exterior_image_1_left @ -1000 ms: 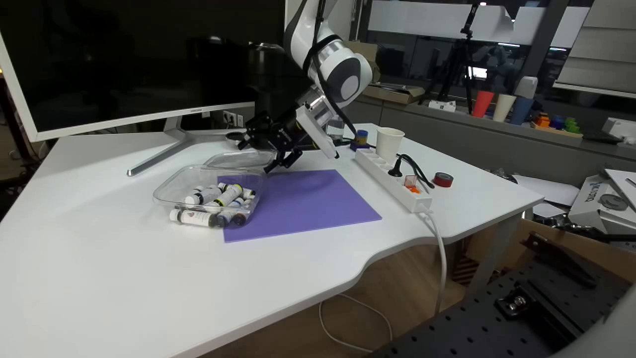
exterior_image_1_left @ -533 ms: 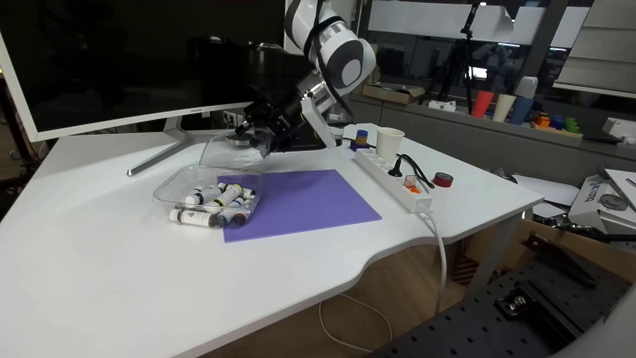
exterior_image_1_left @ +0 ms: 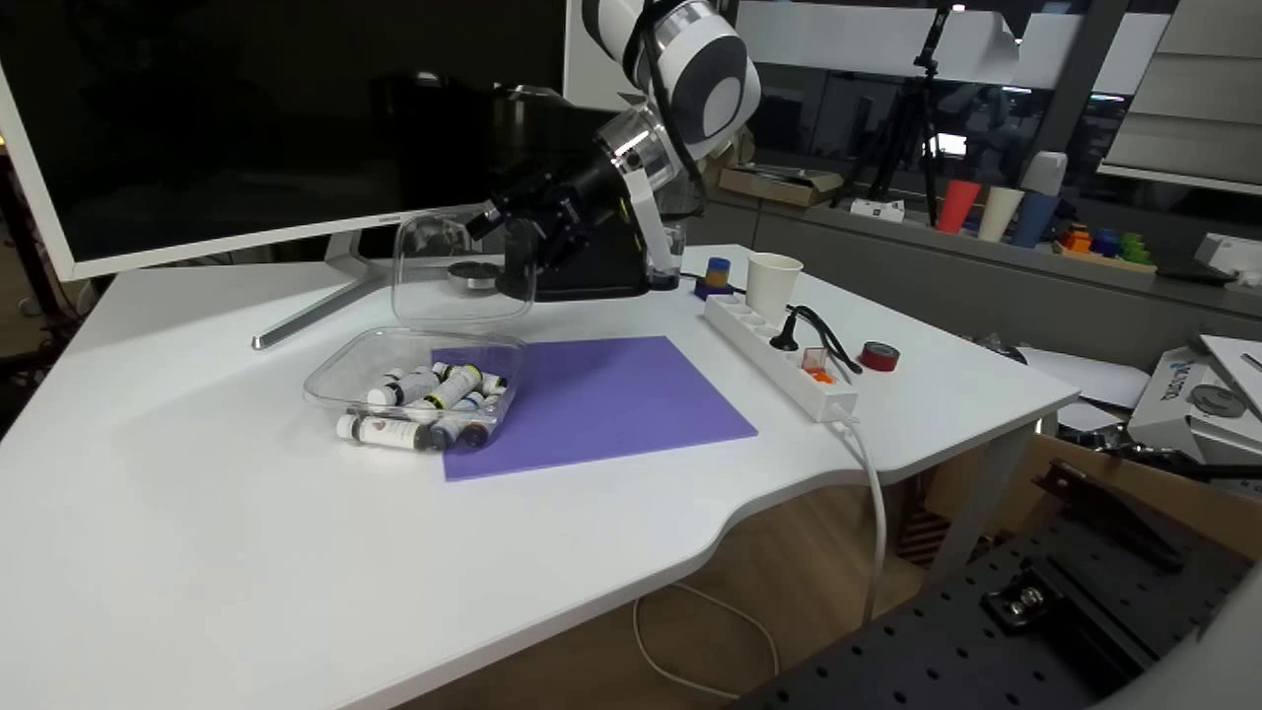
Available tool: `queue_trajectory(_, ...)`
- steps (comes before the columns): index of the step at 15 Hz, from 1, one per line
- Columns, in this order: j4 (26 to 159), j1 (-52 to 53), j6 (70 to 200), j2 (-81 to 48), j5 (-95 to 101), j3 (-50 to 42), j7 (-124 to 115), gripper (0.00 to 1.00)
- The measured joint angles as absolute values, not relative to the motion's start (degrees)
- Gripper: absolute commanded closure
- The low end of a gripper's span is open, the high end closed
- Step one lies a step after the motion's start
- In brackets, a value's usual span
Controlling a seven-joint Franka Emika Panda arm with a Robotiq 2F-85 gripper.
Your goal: Take the object and put it in the plastic box, then close it
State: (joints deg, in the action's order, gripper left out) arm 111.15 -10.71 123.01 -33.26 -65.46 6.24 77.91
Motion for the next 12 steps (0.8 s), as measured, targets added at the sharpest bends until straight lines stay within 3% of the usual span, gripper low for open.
queue_trajectory(12,115.85,-2.69,121.24,-25.80,-43.11,3.05,78.08,0.00)
